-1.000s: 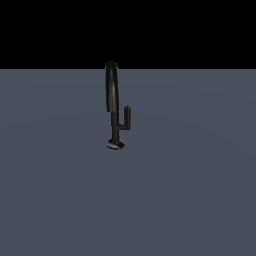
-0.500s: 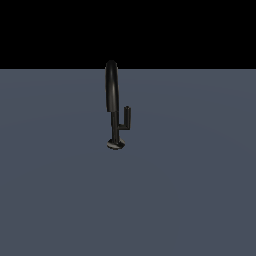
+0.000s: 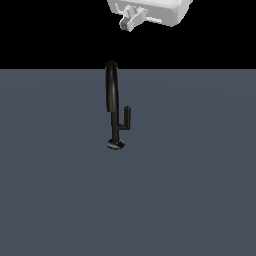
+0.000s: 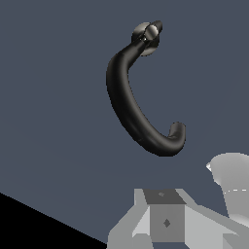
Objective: Turn on the faucet by rotating a designated handle.
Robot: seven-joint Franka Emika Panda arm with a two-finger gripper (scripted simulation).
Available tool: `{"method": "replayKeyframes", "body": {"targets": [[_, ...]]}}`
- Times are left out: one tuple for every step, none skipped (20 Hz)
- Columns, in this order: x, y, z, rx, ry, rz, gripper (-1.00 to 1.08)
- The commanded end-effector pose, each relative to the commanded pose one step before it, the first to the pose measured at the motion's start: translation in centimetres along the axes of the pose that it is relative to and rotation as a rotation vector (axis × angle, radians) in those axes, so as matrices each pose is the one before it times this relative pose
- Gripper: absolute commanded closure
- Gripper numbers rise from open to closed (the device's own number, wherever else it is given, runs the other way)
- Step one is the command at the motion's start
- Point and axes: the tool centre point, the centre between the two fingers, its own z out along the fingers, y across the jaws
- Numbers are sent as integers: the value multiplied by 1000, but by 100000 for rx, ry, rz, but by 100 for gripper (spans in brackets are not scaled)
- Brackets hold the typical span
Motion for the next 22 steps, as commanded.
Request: {"method": "replayKeyframes", "body": {"targets": [[1706, -295, 294, 3861, -4357, 3880, 108], [684, -121, 116, 1551, -1752, 1574, 108], [691, -122, 117, 1567, -1771, 1590, 108], [698, -123, 118, 1585, -1791, 1608, 108], [705, -124, 119, 1604, -1812, 1627, 108], [713, -126, 119, 1625, -1835, 1647, 108], [721, -127, 121, 1645, -1858, 1668, 108], [730, -129, 122, 1668, -1883, 1691, 108], [739, -131, 123, 1692, -1908, 1715, 108], [750, -132, 124, 1718, -1937, 1742, 108], [760, -135, 126, 1744, -1966, 1770, 108], [772, -137, 128, 1773, -1997, 1800, 108], [784, -139, 130, 1804, -2030, 1832, 108], [797, -142, 132, 1836, -2064, 1866, 108], [811, -145, 134, 1870, -2100, 1902, 108], [827, -148, 137, 1907, -2139, 1942, 108], [843, -151, 141, 1946, -2181, 1984, 108], [861, -154, 144, 1989, -2225, 2029, 108], [879, -158, 149, 2033, -2271, 2076, 108], [890, -160, 152, 2056, -2293, 2103, 108], [869, -157, 152, 2008, -2234, 2056, 108], [843, -153, 148, 1949, -2164, 1997, 108]]}}
